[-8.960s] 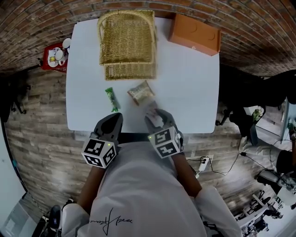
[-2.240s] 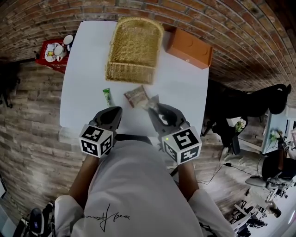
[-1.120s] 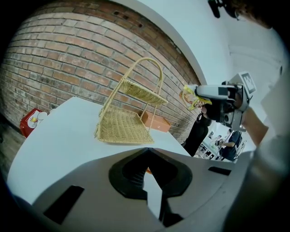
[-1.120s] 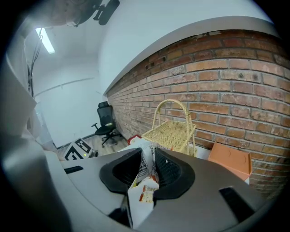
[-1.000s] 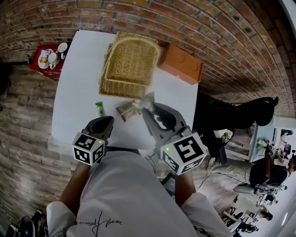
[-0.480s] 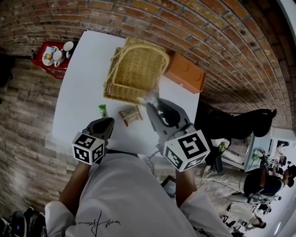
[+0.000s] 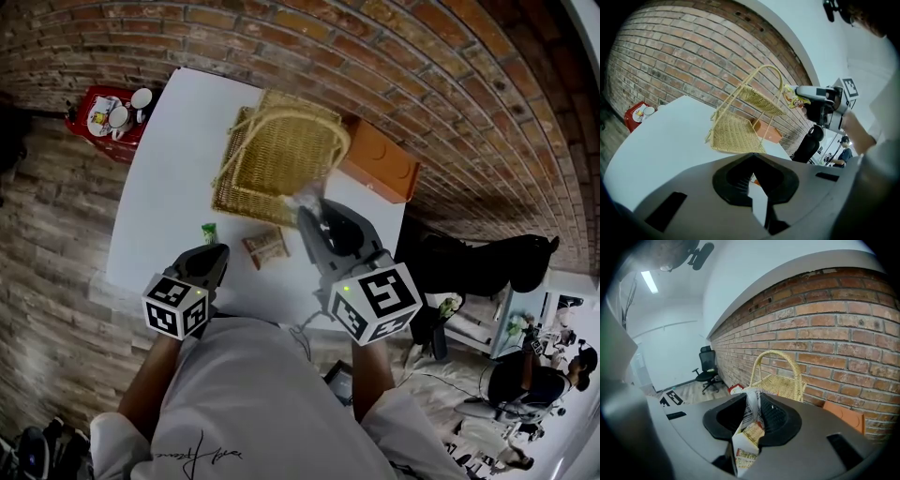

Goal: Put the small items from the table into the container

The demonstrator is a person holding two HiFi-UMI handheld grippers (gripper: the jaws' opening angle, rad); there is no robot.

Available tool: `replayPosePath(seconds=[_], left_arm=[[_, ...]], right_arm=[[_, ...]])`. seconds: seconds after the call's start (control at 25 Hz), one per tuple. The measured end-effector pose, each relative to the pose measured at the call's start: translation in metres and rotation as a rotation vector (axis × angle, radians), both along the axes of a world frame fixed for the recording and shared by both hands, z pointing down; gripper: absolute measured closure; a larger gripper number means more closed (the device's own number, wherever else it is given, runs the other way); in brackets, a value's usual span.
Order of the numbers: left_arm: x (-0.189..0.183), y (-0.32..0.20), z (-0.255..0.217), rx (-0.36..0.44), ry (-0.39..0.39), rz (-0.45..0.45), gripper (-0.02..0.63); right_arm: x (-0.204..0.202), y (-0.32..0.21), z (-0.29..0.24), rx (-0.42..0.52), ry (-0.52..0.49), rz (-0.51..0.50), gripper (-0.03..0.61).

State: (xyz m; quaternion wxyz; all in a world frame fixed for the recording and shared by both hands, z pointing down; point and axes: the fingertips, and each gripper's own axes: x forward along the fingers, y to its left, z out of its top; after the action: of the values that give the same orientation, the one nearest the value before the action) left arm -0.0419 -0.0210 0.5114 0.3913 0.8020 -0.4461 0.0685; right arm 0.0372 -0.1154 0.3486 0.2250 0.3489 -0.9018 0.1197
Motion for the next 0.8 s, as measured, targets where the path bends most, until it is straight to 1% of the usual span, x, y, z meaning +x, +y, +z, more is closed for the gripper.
replayPosePath(seconds=[0.36, 0.8], left_arm=[[-0.005, -0.009, 0.002, -0.016, 0.013, -0.006, 0.604], [-0.008, -0.014, 0.005, -0.037, 0.031, -0.01, 0.604]], right_arm=[[-0.003, -0.021, 0.011, -0.033, -0.008, 0.024, 0.479], [-0.005, -0.036, 0.027, -0.08, 0.008, 0.047, 0.479]])
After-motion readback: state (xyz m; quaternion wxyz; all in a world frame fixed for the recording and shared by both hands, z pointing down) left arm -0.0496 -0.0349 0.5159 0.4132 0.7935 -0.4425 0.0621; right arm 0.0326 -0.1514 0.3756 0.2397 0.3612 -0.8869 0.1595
